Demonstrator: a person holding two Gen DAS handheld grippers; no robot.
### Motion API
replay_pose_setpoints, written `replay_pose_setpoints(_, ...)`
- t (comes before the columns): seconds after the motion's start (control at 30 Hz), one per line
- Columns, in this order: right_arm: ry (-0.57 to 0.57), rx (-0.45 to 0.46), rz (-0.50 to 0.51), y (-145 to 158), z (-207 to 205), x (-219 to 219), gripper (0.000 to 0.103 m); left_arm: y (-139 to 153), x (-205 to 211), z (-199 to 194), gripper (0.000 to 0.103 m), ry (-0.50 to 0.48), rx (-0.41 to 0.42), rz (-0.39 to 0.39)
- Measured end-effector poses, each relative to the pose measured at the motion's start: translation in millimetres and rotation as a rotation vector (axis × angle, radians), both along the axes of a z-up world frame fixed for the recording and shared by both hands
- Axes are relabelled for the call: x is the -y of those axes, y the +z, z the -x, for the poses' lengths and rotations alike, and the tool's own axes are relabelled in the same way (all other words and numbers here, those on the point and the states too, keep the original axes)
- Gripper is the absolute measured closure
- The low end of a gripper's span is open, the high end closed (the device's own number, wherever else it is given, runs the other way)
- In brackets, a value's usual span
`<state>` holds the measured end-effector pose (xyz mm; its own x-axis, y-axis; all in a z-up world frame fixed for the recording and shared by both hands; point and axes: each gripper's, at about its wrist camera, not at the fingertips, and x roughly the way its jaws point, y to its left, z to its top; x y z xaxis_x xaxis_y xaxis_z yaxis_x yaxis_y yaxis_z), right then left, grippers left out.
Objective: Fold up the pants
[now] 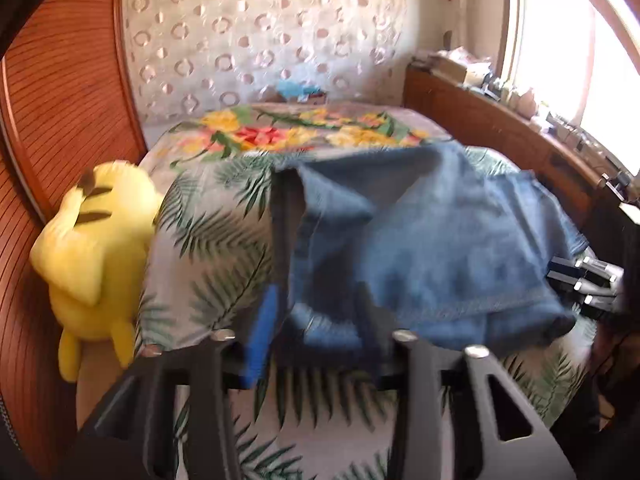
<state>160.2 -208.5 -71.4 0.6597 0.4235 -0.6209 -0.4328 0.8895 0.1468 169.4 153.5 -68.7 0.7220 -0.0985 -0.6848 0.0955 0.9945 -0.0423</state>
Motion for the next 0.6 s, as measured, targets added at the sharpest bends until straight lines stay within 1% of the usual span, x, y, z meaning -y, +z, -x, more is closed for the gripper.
replay_pose_setpoints(0.1,0.000,0.000,-0.003,0,0,1,0.059,7,7,-16,0.054,-0.008,0.012,-0.013)
replay_pose_setpoints(0.2,-0.001,0.000,-0.007,0,0,3,0.059,9,13,-35,0.054,0.004,0.013,-0.031)
replay_pose_setpoints(0.33,0.000,0.001,-0.009,-1,0,4,0.059,5,22,-59,0.054,0.005,-0.006,-0.037)
replay_pose_setpoints(0.4,-0.001,0.001,-0.010,-1,0,4,0.059,1,26,-71,0.054,0.001,-0.017,-0.059)
replay_pose_setpoints(0.5,0.000,0.001,-0.012,-1,0,5,0.059,-9,26,-94,0.054,0.029,-0.066,-0.100)
replay_pose_setpoints(0.6,0.000,0.002,-0.016,-1,0,6,0.059,-21,16,-114,0.054,0.080,-0.110,-0.136)
